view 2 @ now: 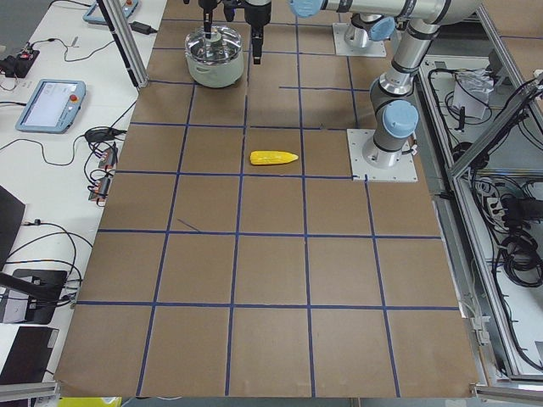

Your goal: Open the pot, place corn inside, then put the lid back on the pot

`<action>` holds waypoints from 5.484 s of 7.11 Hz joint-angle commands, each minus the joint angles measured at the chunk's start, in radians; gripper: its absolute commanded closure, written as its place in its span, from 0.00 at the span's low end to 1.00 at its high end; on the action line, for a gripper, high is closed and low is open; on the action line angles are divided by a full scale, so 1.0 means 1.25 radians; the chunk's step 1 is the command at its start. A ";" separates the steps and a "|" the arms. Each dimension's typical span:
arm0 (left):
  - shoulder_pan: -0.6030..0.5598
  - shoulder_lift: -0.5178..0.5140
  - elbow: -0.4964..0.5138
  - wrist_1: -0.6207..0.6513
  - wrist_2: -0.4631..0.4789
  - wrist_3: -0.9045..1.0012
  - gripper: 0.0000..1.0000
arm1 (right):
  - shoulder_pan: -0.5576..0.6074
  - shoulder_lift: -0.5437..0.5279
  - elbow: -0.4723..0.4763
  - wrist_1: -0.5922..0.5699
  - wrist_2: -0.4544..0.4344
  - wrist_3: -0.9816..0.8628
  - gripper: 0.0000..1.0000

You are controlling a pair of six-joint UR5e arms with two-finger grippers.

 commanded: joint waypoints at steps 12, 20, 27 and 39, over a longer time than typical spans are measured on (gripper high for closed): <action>0.298 -0.148 -0.449 0.501 -0.004 0.335 0.00 | -0.143 -0.464 0.247 0.313 0.003 -0.096 0.87; 0.279 -0.213 -0.448 0.559 -0.012 0.325 0.74 | -0.145 -0.591 0.418 0.214 0.021 -0.094 0.87; -0.069 -0.195 -0.121 0.356 -0.059 -0.003 0.82 | -0.145 -0.583 0.391 0.208 0.031 -0.096 0.86; -0.300 -0.614 0.463 0.268 -0.023 -0.191 0.00 | -0.145 -0.585 0.393 0.208 0.028 -0.102 0.86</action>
